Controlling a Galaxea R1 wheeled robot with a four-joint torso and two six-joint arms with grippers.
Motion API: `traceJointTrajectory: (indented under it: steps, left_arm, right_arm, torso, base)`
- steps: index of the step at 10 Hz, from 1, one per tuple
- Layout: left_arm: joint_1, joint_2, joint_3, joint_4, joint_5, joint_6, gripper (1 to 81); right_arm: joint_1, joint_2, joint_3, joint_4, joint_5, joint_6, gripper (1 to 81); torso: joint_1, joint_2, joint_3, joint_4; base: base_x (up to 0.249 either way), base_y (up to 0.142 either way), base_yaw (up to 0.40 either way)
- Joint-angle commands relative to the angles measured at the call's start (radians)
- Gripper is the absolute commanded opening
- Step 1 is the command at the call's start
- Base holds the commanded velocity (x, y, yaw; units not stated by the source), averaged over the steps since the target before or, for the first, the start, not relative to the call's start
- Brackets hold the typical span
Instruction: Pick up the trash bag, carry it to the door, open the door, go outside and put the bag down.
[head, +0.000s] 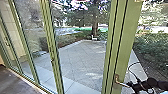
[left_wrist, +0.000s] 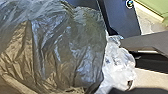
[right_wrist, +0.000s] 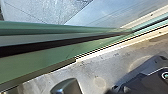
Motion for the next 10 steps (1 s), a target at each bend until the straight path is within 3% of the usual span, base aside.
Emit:
traceJointTrajectory:
  steps: [1, 5, 8, 10]
  left_arm:
    - [-0.041, 0.003, 0.006, -0.007, 0.060, 0.002, 1.0]
    - [-0.038, 0.004, 0.006, -0.007, 0.059, 0.003, 1.0]
    - [-0.035, 0.007, 0.006, -0.005, 0.059, 0.003, 1.0]
    - [-0.035, 0.007, 0.006, -0.005, 0.059, 0.003, 1.0]
  right_arm:
    - [0.003, 0.049, -0.027, -0.002, -0.142, 0.001, 81.1]
    - [-0.055, 0.129, -0.166, -0.030, -0.161, -0.007, 81.1]
    - [-0.067, 0.186, -0.272, -0.092, -0.267, -0.007, 81.1]
    - [-0.106, 0.243, -0.342, -0.097, -0.264, -0.007, 81.1]
  torso:
    - [0.000, 0.000, 0.000, 0.000]
    - [-0.001, -0.001, 0.001, 0.000]
    - [-0.001, -0.001, 0.002, 0.000]
    - [-0.001, -0.001, 0.002, 0.000]
  base:
    - [0.000, 0.000, 0.000]
    - [0.000, 0.000, 0.000]
    - [0.000, 0.000, 0.000]
    - [0.000, 0.000, 0.000]
